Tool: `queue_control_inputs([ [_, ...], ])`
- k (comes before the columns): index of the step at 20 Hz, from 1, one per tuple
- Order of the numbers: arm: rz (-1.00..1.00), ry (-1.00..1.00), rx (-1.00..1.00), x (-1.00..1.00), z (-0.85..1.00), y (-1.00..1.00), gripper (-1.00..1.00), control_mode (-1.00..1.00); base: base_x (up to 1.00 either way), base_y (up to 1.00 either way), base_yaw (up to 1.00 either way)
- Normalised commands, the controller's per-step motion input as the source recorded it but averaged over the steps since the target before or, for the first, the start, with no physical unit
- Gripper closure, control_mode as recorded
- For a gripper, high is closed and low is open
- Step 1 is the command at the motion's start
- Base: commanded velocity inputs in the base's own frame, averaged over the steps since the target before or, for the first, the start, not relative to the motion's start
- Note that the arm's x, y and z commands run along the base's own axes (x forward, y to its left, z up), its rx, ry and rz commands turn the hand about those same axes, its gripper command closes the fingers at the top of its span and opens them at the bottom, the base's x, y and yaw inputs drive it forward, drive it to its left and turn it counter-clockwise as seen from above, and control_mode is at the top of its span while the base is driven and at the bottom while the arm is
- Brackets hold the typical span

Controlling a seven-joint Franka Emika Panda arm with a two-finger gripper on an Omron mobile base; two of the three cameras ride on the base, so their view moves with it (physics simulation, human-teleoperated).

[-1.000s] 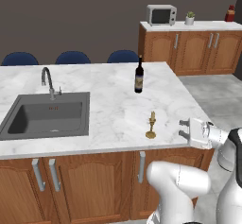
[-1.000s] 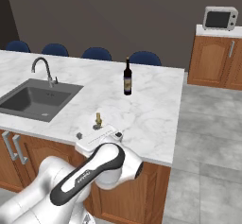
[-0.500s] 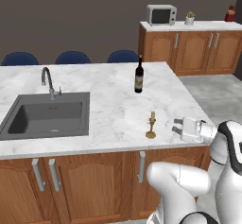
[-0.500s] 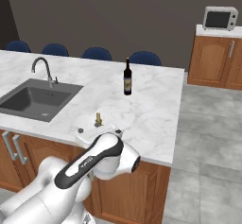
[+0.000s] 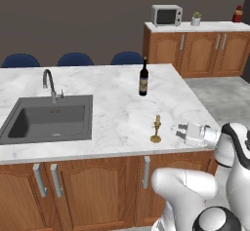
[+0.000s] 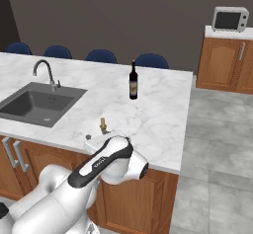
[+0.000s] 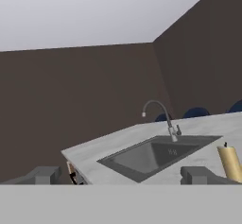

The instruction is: Pick the candle and candle from the dining table and place them in the open cabinet. Close the cabinet after placing the objects.

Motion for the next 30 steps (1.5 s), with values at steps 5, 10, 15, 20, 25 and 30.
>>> queue_control_inputs([
  [5,0.0,-0.04,0.0,0.16,-0.14,0.0,-1.0,-1.0,0.0,0.0,0.0],
  [10,0.0,-0.05,0.0,0.13,-0.07,0.0,-1.0,-1.0,0.0,0.0,0.0],
  [15,0.0,0.0,0.0,0.09,-0.09,0.0,-1.0,-1.0,0.0,0.0,0.0],
  [20,0.0,0.0,0.0,0.12,-0.1,0.0,-1.0,-1.0,0.0,0.0,0.0],
  [25,0.0,0.0,0.0,0.11,-0.1,0.0,-1.0,-1.0,0.0,0.0,0.0],
  [30,0.0,0.0,0.0,0.16,-0.09,0.0,-1.0,-1.0,0.0,0.0,0.0],
])
